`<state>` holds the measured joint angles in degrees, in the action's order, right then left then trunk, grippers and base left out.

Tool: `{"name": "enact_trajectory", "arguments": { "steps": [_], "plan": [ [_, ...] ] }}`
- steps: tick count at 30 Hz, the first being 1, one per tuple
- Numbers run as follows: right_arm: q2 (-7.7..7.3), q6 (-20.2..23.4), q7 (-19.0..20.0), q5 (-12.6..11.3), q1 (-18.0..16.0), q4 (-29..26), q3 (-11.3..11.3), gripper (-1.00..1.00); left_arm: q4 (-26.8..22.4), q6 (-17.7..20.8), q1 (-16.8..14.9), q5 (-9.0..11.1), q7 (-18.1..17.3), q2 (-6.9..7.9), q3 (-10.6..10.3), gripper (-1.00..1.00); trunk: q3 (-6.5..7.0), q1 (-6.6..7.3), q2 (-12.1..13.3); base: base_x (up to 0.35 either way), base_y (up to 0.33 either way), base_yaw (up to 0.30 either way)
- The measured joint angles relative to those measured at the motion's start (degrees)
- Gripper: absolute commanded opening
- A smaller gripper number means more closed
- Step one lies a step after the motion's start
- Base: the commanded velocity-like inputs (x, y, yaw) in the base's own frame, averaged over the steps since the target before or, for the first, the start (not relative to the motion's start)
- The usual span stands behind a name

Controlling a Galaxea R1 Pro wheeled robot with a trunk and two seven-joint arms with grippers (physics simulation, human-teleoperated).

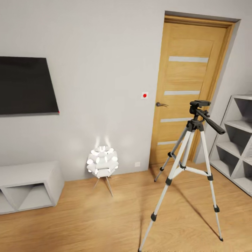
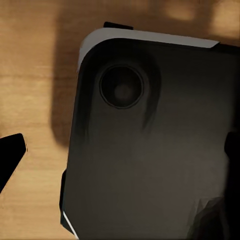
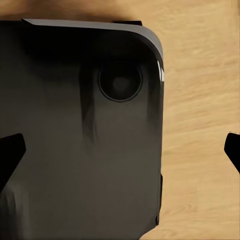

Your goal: Attach the digital camera to the camera tripod in the bedroom.

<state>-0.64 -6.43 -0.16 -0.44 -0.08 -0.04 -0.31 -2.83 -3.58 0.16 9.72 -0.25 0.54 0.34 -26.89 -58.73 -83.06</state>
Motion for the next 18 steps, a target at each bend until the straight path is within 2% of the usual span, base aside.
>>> {"name": "enact_trajectory", "arguments": {
  "steps": [6, 18],
  "plan": [
    [-0.21, -0.2, 0.0, -0.1, 0.0, 0.0, 0.0, 1.0, 0.0, 0.0, 0.0, -0.1, 0.0, 0.44, 0.0, 1.0, 0.0, 0.0, 0.0, 0.0, 0.0, -0.25],
    [-0.32, -0.3, 0.0, -0.3, 0.0, 0.0, 0.0, 1.0, 0.0, -0.1, 0.0, 0.0, 0.0, 0.33, 0.0, 1.0, 0.0, 0.0, 0.0, 0.0, 0.0, -0.25]
  ]
}}
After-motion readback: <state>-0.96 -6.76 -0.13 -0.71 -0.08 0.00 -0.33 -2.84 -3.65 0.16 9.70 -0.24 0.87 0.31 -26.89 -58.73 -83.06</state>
